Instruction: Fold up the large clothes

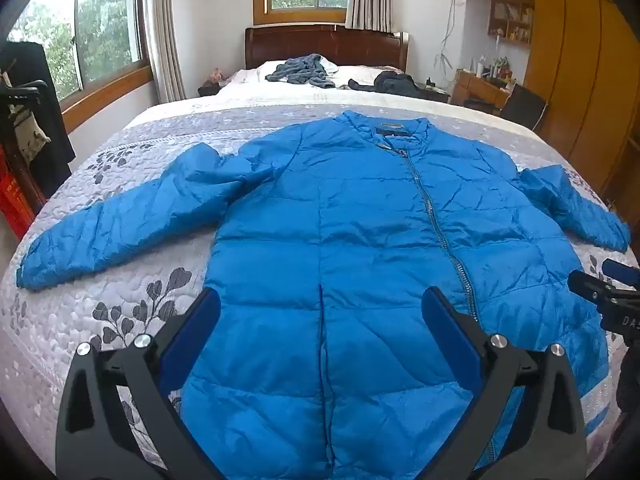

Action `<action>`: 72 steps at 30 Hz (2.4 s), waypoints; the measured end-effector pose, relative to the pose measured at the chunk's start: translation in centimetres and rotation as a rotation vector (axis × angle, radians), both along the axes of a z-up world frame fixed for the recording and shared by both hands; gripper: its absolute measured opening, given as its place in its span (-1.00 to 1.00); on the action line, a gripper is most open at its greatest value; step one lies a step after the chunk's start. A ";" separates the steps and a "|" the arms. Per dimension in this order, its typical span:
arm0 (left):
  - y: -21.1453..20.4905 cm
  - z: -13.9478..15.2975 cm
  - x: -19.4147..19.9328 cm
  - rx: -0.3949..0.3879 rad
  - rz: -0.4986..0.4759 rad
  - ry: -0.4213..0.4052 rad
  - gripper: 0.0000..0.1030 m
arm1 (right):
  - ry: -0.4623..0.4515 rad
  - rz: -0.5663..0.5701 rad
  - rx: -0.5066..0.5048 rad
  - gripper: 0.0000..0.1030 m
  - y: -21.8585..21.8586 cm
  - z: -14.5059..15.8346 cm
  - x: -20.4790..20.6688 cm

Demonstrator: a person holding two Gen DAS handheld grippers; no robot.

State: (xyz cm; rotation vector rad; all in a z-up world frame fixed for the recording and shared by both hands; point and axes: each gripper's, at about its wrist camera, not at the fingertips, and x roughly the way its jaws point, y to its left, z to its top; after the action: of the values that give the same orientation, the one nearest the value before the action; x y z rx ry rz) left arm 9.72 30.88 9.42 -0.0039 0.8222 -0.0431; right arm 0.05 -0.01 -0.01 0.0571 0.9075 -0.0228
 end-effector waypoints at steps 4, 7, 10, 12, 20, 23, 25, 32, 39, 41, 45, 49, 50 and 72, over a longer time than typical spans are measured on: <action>-0.2 0.0 -0.1 0.018 -0.003 -0.021 0.94 | -0.024 0.002 -0.019 0.93 0.0 0.1 -0.1; -0.2 0.0 -0.3 0.030 -0.002 -0.024 0.94 | -0.023 0.003 -0.019 0.93 -0.2 0.4 -0.4; -0.6 -0.3 -0.7 0.040 -0.005 -0.026 0.94 | -0.021 -0.001 -0.027 0.93 0.0 0.1 -0.3; -0.8 -0.3 -0.2 0.044 -0.001 -0.011 0.94 | -0.020 -0.003 -0.030 0.93 0.2 -0.1 -0.3; -0.2 -0.3 -0.2 0.037 0.000 -0.012 0.94 | -0.011 -0.005 -0.026 0.93 0.1 -0.5 0.0; -0.3 -0.5 0.0 0.040 -0.001 -0.009 0.94 | -0.011 -0.005 -0.025 0.93 0.1 -0.6 0.0; -0.4 -0.4 -0.1 0.040 -0.002 -0.009 0.94 | -0.010 -0.005 -0.024 0.93 0.1 -0.7 0.0; -0.3 -0.5 -0.2 0.042 0.002 -0.007 0.94 | -0.007 -0.006 -0.020 0.93 0.0 -0.8 0.2; -0.1 -0.5 -0.2 0.043 0.003 -0.007 0.94 | -0.009 -0.007 -0.022 0.93 -0.1 -0.9 0.2; -0.3 -0.5 -0.2 0.044 0.003 -0.007 0.94 | -0.008 -0.006 -0.019 0.93 -0.1 -0.8 0.2; -0.4 -0.5 -0.3 0.047 0.004 -0.010 0.94 | -0.008 -0.007 -0.022 0.93 -0.1 -1.1 0.4; -0.3 -0.5 -0.3 0.048 0.004 -0.010 0.94 | -0.007 -0.007 -0.022 0.93 -0.1 -1.6 0.6; -0.3 -0.6 -0.3 0.049 0.004 -0.010 0.94 | -0.006 -0.007 -0.022 0.93 -0.1 -1.7 0.7; -0.3 -0.3 -0.3 0.055 0.005 -0.011 0.94 | -0.009 -0.006 -0.022 0.93 -0.2 -0.9 0.2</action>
State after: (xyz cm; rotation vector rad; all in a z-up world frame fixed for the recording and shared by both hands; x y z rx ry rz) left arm 9.37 30.53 9.12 0.0459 0.8122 -0.0160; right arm 0.26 -0.20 -0.90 0.0393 0.8975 -0.0381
